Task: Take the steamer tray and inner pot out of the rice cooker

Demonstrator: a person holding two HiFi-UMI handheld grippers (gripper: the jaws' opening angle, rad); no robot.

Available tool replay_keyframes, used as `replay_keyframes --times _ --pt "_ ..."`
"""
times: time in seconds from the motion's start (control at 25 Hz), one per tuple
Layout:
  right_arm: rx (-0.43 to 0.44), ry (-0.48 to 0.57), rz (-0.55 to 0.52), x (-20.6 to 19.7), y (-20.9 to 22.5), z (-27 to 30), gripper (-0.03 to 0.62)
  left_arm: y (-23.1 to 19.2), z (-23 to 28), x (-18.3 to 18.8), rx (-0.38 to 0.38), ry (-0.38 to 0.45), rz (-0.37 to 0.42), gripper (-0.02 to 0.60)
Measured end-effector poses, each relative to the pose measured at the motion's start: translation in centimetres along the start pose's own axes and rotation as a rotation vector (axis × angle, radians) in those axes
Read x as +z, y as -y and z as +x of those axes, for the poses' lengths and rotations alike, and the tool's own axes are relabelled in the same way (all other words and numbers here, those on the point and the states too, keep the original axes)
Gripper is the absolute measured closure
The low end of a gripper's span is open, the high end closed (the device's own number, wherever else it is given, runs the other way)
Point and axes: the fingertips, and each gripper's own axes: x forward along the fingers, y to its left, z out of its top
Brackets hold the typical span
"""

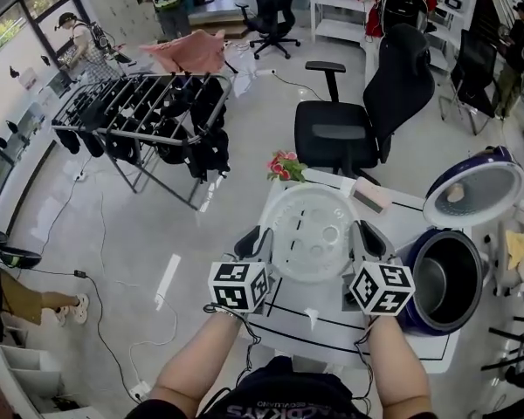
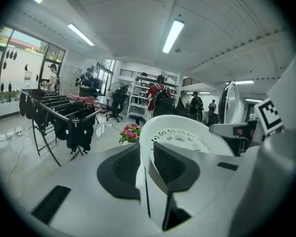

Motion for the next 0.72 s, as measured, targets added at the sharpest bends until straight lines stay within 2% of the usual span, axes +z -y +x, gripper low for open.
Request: replay_keyframes --times 0.72 --pt "-0.068 -0.182 0.06 -9.8 3.6 9.7 0.542 -6.1 9.7 -7.1 -0.021 -0.153 -0.016 0.5"
